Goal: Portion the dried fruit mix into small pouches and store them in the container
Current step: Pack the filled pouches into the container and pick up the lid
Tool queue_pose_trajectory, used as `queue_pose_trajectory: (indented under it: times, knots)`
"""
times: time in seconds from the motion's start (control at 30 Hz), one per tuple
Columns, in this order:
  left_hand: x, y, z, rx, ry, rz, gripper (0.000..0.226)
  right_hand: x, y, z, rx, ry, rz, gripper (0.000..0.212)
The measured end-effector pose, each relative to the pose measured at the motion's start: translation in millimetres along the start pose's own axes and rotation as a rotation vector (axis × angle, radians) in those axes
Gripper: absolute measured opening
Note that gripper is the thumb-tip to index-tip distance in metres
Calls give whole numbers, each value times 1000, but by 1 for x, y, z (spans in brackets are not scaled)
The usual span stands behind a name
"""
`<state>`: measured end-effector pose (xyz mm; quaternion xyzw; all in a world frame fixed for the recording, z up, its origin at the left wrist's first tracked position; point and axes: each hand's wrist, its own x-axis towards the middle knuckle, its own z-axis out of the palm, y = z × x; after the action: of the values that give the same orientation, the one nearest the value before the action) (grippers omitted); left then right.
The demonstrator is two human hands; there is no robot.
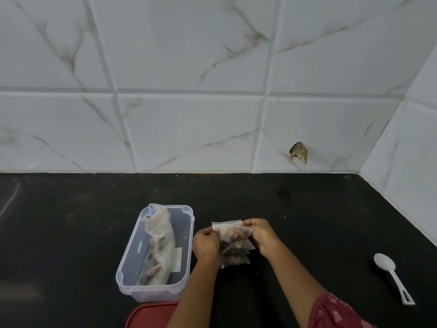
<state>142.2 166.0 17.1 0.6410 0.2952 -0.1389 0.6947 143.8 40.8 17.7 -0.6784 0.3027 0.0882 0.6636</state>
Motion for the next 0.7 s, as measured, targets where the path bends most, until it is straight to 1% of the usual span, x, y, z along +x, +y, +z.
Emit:
queue_pose_trajectory:
  times: [0.17,0.3,0.33,0.4,0.43,0.6,0.7]
  knots:
    - [-12,10,2,46,5,141,16,-11,-5,-7,55,16,-122,6]
    - [-26,22,-3,90,-6,309,14,-23,-15,-6,161,25,-217,7]
    - [-30,26,-6,94,-10,337,12,-27,-18,-6,178,30,-246,12]
    - [-32,35,-13,103,-19,373,12,-37,-28,-2,178,25,-304,22]
    - [-33,41,-18,105,-27,386,14,-43,-33,0,171,15,-334,23]
    - [-38,68,-61,24,-71,504,13,-66,-56,25,84,-54,-524,18]
    - [-42,80,-93,-21,-66,598,12,-76,-67,49,69,-119,-592,18]
